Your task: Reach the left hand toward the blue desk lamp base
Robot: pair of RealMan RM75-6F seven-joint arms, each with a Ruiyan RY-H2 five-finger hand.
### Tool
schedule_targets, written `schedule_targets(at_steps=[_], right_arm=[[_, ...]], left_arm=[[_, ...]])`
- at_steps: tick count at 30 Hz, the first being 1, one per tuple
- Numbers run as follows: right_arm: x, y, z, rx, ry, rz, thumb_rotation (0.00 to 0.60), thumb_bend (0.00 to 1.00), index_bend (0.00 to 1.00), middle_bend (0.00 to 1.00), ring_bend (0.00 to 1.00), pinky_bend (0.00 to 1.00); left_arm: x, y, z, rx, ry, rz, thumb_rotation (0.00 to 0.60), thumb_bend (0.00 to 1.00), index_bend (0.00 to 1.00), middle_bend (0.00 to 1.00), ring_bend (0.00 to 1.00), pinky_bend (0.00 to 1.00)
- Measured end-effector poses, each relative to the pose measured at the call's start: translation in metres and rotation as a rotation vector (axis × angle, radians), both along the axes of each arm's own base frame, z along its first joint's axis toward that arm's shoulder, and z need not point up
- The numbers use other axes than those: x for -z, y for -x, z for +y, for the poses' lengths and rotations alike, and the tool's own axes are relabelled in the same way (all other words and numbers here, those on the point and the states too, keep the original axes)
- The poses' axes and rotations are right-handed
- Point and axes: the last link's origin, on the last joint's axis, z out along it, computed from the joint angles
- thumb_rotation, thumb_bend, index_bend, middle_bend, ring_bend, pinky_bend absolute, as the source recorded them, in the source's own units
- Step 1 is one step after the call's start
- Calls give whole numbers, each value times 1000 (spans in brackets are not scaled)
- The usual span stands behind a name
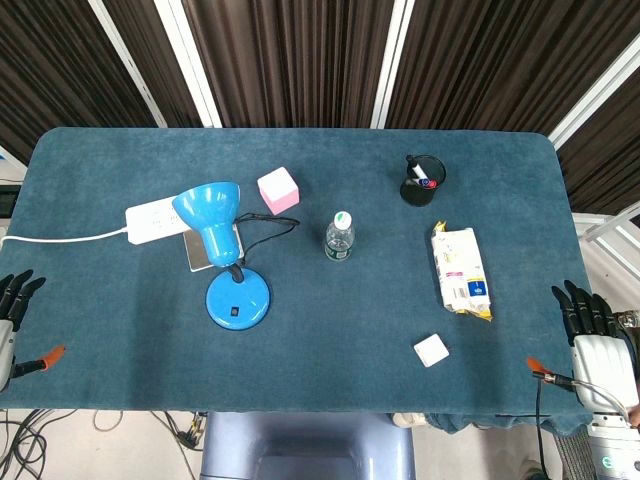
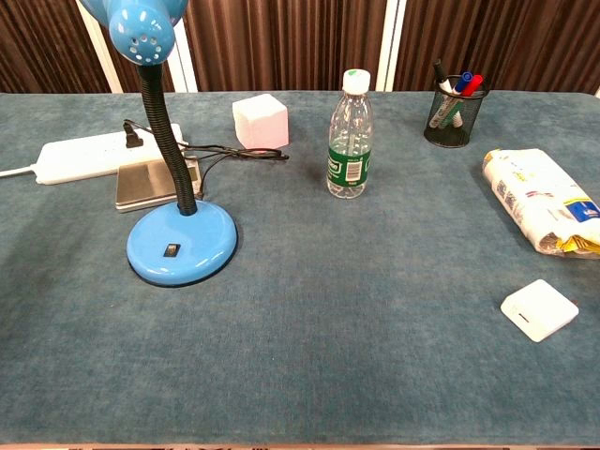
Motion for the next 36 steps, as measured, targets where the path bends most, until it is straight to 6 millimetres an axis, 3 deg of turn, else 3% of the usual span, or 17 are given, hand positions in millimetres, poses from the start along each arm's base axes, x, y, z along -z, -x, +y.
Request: schedule_targets(at_steps=[23,30,36], right_arm=[[0,0,0,5,1,0,600,110,7,19,38,0],[0,0,0,6,1,3,600,110,7,18,38,0],[1,-1,0,7,1,7,600,110,7,18,38,0]], left_arm=[[0,0,-1,-3,1,5,600,108,98,50,0,20],[3,-1,0,6,16,13,600,134,97,99,15,194],[12,-6,0,30,33,29,600,262,95,238,171,393]])
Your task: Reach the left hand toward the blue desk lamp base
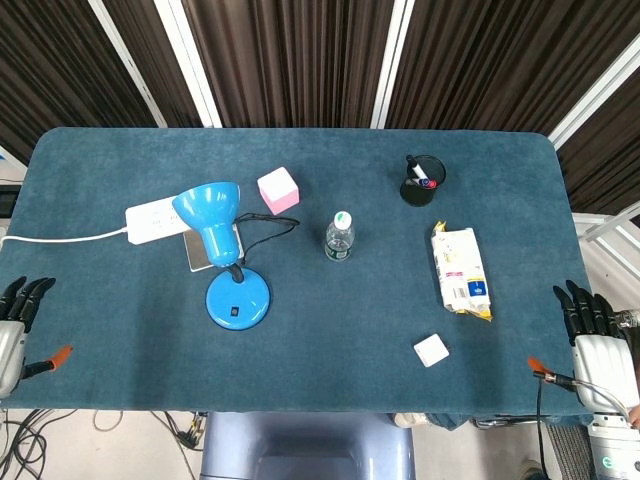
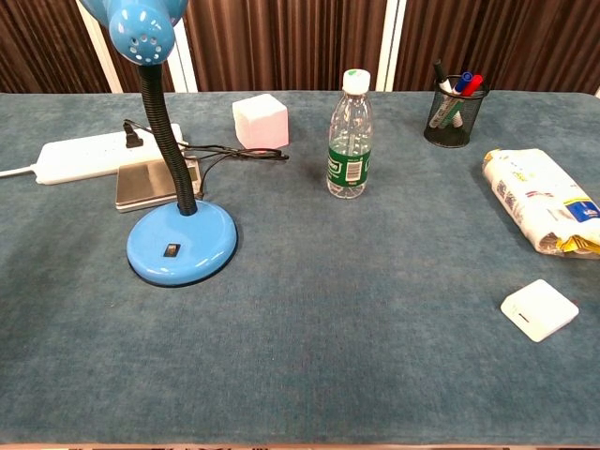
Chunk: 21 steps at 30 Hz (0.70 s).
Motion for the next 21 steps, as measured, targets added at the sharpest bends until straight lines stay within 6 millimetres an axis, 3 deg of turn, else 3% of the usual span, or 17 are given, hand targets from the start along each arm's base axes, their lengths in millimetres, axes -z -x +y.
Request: schedule_targets(at_steps=[4,7,15,21], right_arm=[[3,-1,0,0,-8,6,600,110,7,18,38,0],[3,0,-1,3,-8,7,600,110,7,18,38,0],[4,0,-1,7,-9,13,600,110,7,18,38,0],[4,1,-2,11,-8,16,600,110,7,18,38,0]], left_arm=[[17,-9,3,47,62,6,600,450,86,474,365,573],[31,-16,10,78,101,5,600,502,88,594,474,634],[76,-33,26,147,297,26,600,553,122,696,568,665],[114,-49,36,187,440,61,600,572,123,701,574,672]])
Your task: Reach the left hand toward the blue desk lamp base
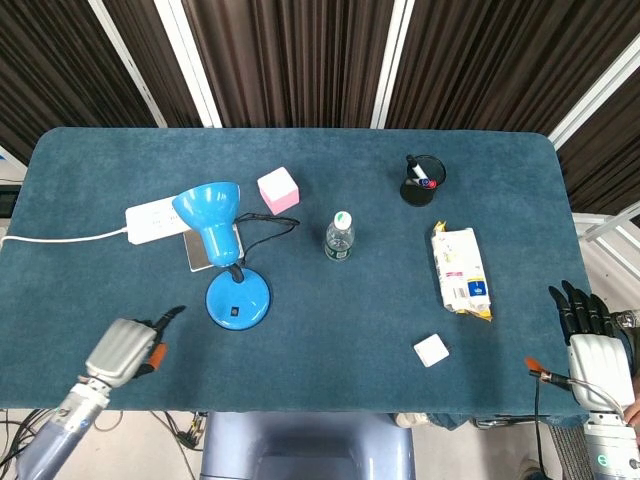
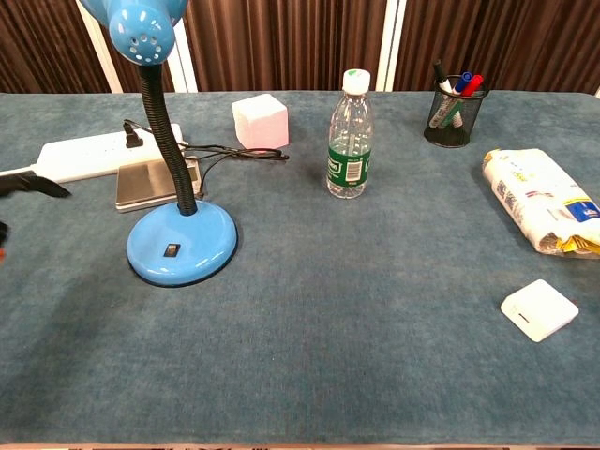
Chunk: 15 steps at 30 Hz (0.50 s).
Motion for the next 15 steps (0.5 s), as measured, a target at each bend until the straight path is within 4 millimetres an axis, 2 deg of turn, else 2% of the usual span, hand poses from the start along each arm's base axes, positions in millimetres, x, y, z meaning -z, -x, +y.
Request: schedule_targets(at_steps=[8,15], right_arm=[[0,0,0,1,2,1,600,110,7,18,38,0],[-1,1,0,5,6,1,600,110,7,18,38,0]], left_arm=[[32,-11,9,-5,92,27,600,571,119,683,573,672],[50,-18,16,-9,93,47,600,569,117,668,572,673]])
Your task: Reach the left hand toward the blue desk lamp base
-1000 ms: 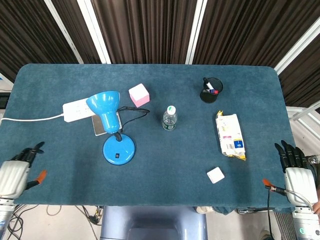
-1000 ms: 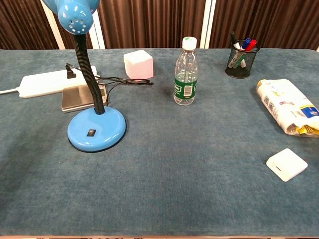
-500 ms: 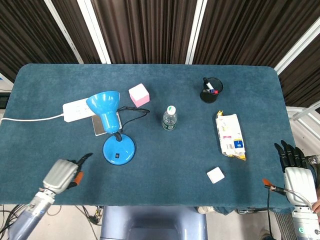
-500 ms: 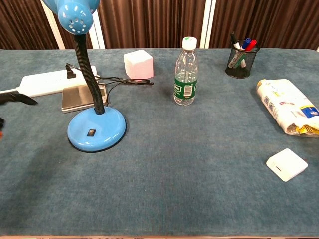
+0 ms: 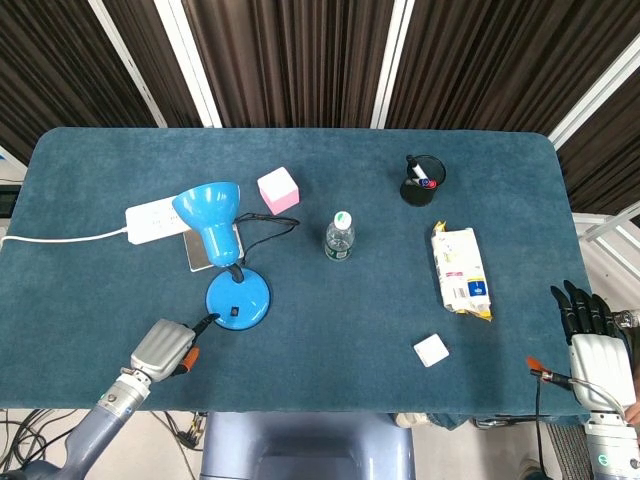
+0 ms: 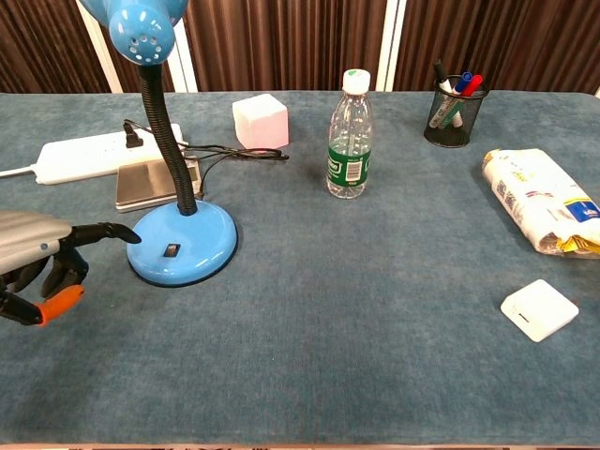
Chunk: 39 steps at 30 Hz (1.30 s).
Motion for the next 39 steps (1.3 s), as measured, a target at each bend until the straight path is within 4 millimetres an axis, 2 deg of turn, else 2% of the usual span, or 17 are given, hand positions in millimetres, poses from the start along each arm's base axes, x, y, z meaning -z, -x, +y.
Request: schedule_targets(at_steps=[17,39], right_arm=[[0,0,0,5,2,0,600,110,7,18,38,0],[-2,1,0,20,3,-8,600,110,7,18,37,0]], left_arm=[[14,-12,17,0,-3,21,600,567,114,659,571,672],[29,-14,19,-10,34,51,600,565,114,650,571,672]])
